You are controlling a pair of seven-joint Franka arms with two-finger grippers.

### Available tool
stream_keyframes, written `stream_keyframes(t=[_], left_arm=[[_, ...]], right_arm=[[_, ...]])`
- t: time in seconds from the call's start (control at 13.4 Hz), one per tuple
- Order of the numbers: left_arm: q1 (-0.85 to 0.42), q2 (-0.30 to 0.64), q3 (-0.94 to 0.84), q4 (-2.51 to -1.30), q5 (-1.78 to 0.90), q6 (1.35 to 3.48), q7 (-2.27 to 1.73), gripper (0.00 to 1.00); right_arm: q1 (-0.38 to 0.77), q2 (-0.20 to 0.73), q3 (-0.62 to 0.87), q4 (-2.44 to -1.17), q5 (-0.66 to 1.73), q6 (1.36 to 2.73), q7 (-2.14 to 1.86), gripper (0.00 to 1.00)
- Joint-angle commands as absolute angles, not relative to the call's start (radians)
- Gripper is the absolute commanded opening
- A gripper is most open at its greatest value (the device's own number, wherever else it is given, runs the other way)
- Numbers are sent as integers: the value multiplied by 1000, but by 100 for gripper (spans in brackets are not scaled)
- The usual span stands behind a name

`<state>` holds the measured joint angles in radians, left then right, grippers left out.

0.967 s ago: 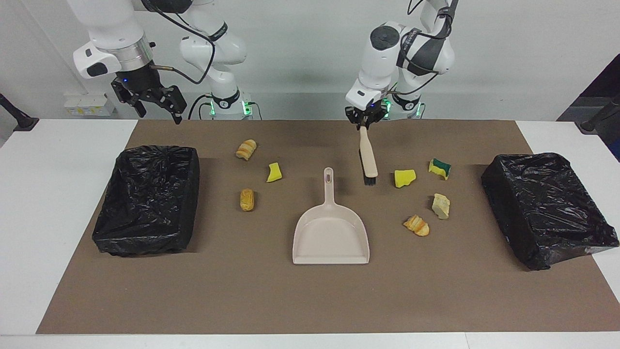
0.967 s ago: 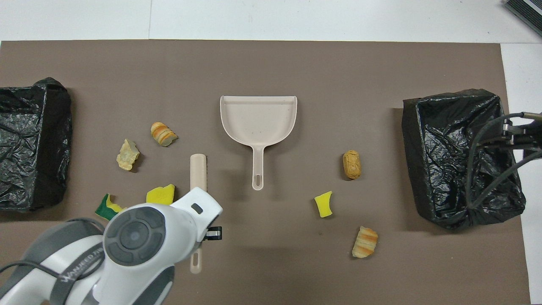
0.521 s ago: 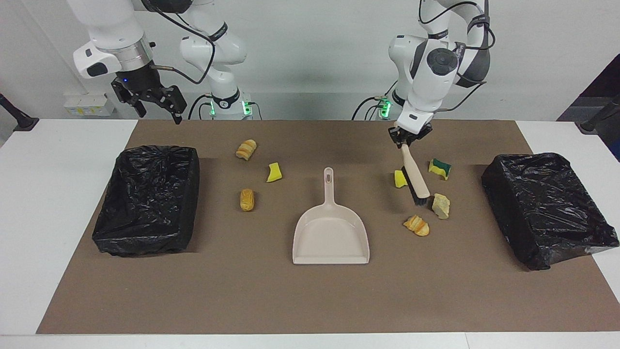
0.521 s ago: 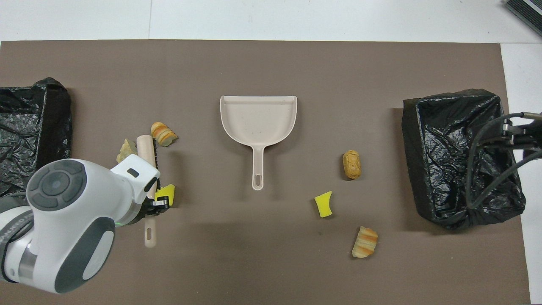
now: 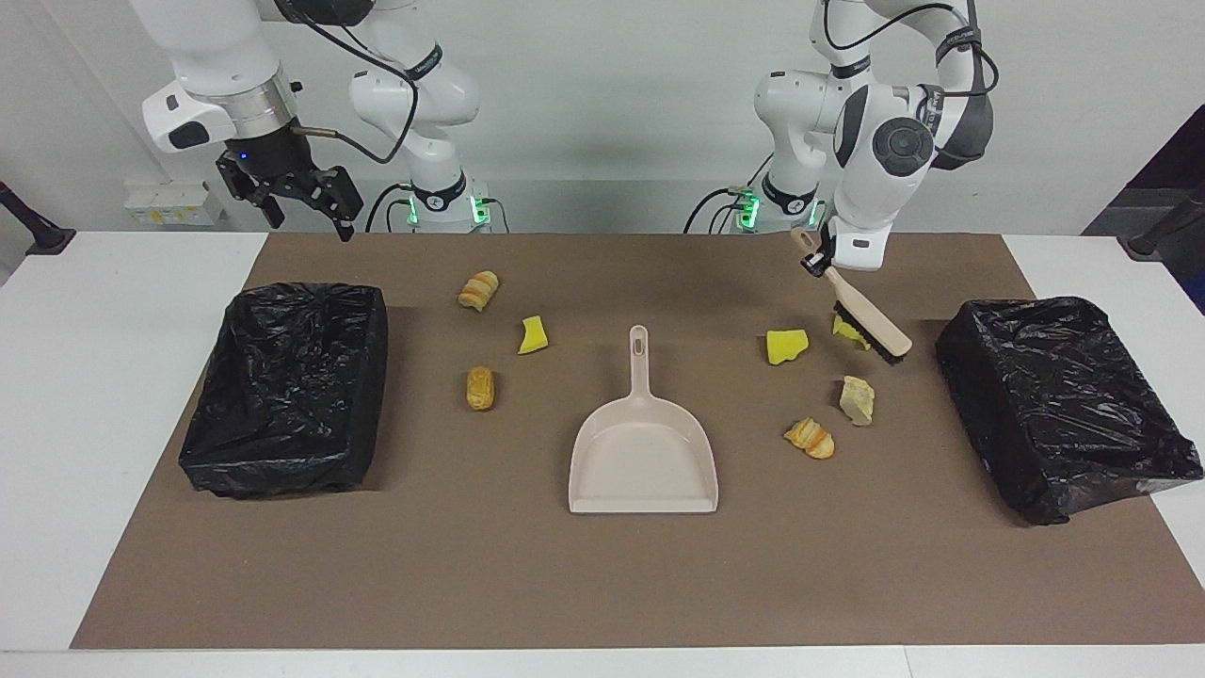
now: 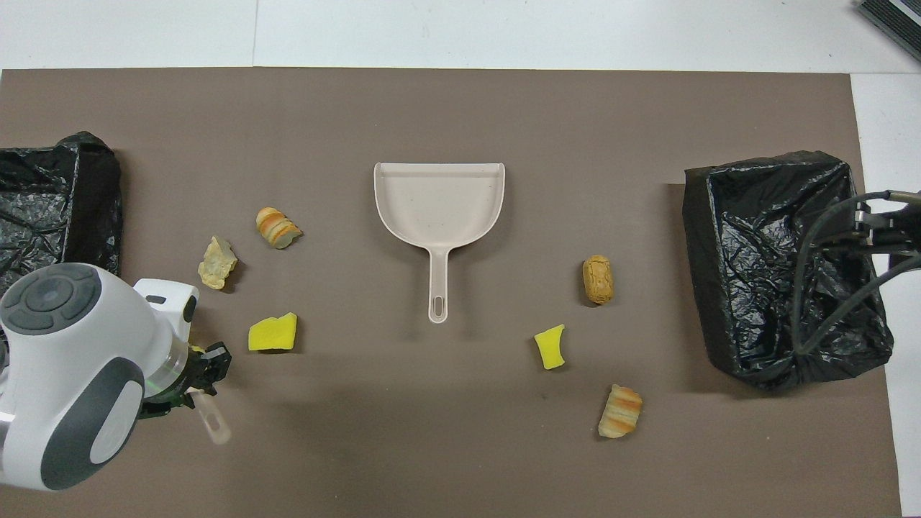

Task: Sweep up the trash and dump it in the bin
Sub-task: 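Sweep the items with the left gripper while the right gripper grasps the dustpan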

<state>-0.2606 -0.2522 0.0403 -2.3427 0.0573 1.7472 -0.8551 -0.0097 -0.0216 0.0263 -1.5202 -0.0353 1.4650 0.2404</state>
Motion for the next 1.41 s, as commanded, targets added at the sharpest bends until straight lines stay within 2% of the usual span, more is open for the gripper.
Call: stream_keyframes(t=[0.0,0.22,0.59,0.82,0.97,1.12,1.34], left_arm=[[-242,-313,23,-2469,80,1753,-928,0],[-242,-341,21,-2555,80,1840,-954,0],[-267,-296,18,-2543,39,2002,-798,0],[-329,-276,18,-2533,-47,2093,-677,0],[-344,-215,17,-2459,-70,2125,-657,0],[-380,-154,20,-2346,-71,2051,-649,0],[-365,-132,25,-2257,-66,1939,-557,0]], right_arm=[[-17,-38,29,-1542,-37,1473,218,100],[-35,-38,29,-1540,-37,1471,216,100],[-11,-35,40,-1551,-35,1506,219,100],[86,18,43,-1546,-15,1584,264,100],[164,63,44,-1537,-18,1635,339,100],[245,110,44,-1537,-32,1698,423,100],[386,250,44,-1503,-43,1768,589,100]])
